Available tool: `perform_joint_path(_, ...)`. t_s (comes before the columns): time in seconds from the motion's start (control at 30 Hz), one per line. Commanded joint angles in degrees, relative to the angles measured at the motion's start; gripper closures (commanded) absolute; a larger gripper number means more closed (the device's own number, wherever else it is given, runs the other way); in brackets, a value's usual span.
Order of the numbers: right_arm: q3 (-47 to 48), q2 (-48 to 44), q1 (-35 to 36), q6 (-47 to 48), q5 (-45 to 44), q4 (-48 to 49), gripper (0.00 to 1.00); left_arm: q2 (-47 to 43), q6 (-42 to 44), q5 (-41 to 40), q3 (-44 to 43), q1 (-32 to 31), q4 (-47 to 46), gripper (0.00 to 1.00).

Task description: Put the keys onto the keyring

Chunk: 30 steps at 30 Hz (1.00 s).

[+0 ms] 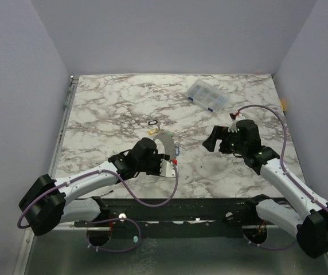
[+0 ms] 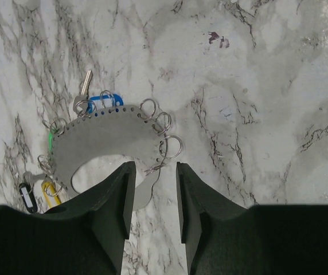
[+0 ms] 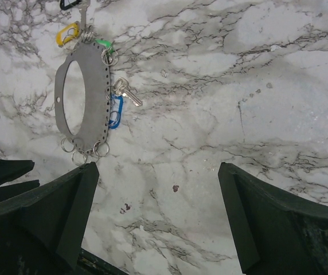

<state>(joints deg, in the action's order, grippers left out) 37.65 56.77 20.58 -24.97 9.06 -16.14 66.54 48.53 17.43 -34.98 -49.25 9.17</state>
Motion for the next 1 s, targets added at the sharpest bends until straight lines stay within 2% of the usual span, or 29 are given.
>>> perform_joint_path(0.0, -1.3, 0.9, 0.3, -0.1, 1.3, 2.2, 0.02, 3.8, 8.5, 6.0, -1.9, -0.3, -0.1, 0.61)
perform_joint_path(0.37, -0.8, 2.3, 0.3, 1.3, 1.7, 2.2, 0.02, 13.3, 13.6, 4.6, -6.6, -0.3, 0.6, 0.64)
perform_joint_path(0.5, -0.8, 2.0, 0.3, 1.3, 1.6, 1.7, 0.02, 13.3, 7.9, 1.1, -8.6, 0.5, 1.4, 0.64)
perform_joint_path(0.6, -0.8, 1.5, 0.3, 1.1, 1.6, 1.7, 0.02, 10.6, 1.0, -1.7, -9.0, 1.0, 1.5, 0.62)
perform_joint_path(0.8, -0.4, 2.5, 0.9, 0.8, 3.0, 2.2, 0.02, 5.1, -20.8, -7.0, -9.1, 1.0, 0.8, 0.54)
perform_joint_path(0.9, 0.2, 3.1, 2.5, 1.4, 3.3, 2.7, 0.02, 3.9, -33.8, -17.7, -9.9, 1.2, 1.1, 0.54)
perform_joint_path(0.97, 0.7, 3.7, 4.0, 1.6, 3.0, 2.8, 0.02, 2.7, -39.5, -23.8, -9.8, 1.6, 1.3, 0.54)
